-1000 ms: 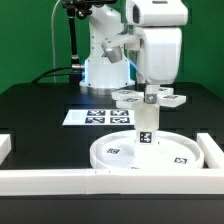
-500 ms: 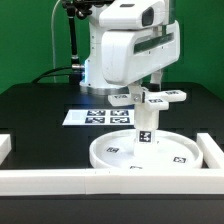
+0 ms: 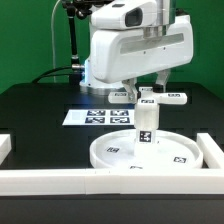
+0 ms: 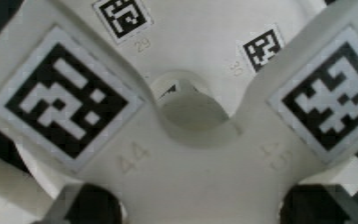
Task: Assemble round table
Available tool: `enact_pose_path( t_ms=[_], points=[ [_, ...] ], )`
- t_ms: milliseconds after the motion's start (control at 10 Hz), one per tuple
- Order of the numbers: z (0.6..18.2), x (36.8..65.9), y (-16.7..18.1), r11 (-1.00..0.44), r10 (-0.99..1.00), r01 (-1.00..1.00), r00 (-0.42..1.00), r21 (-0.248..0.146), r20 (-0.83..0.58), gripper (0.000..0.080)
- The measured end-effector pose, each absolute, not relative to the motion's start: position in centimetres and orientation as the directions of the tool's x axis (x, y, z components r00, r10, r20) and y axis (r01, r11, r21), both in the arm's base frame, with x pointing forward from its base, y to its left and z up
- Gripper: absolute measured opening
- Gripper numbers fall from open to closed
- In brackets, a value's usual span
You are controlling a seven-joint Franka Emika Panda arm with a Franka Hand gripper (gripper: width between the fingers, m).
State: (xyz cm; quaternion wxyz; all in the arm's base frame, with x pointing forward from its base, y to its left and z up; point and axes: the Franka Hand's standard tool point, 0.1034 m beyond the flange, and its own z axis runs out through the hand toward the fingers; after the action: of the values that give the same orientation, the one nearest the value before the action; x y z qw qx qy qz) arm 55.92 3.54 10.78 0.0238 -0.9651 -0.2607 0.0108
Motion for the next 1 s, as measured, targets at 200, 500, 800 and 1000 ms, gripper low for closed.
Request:
enact_pose_path(
  t_ms=[200,500,800,1000],
  points=[
    [10.82,55.77,3.41,-0.961,0.262,0.261,0.965,-0.085,0.009,0.0443],
    [10.64,55.96,3.56,-0.993,-0.028,-0.025,0.999,-0.117,0.021,0.0444],
    [10.64,56.13,3.66,-0.968,-0.221,-0.218,0.975,-0.124,0.013,0.0445],
    [10.64,56.14,3.67,-0.937,-0.327,-0.325,0.945,-0.126,-0.001,0.0445]
  ],
)
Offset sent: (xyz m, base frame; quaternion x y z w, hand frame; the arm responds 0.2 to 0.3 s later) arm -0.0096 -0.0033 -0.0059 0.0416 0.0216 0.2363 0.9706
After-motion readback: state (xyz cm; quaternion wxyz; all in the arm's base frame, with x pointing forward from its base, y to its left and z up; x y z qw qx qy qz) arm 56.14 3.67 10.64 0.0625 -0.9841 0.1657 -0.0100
